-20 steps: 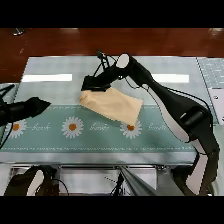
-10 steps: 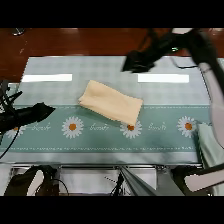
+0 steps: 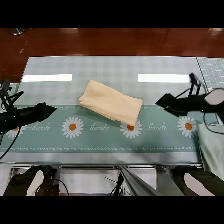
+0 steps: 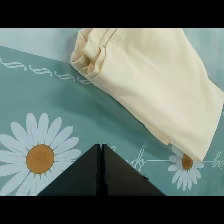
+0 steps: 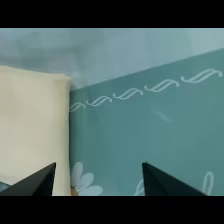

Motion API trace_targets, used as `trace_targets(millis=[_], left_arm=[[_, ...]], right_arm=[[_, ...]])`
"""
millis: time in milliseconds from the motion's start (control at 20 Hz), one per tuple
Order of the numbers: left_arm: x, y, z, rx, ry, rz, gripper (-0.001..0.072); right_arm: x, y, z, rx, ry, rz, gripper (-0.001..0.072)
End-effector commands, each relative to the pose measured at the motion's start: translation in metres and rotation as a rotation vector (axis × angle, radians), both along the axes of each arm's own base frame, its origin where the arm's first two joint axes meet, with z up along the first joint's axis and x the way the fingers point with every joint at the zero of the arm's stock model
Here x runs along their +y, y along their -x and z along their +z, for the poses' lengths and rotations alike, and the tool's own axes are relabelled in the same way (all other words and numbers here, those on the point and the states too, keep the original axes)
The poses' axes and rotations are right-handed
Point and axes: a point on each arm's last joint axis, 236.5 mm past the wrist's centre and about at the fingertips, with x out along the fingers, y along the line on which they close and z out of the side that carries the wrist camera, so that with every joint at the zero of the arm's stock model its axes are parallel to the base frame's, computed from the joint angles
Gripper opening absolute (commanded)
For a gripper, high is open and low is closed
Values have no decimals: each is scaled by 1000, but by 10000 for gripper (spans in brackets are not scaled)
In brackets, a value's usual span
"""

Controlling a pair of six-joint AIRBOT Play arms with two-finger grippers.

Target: Fold the shirts.

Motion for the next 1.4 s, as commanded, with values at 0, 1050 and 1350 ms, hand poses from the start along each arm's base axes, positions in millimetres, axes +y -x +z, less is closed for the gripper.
trace_targets(millis=[0,1050,1350], left_arm=[[-8,-1,1,-13,-3,-24,21],[-5,-15,-1,-28,8,13,22],[-7,-15,0,-30,22,14,22]], right_arm=[[32,15,-43,67,-215,-66,620],[174,-102,193,-358,-181,589,26],[41,-119,270,-366,80,377,25]])
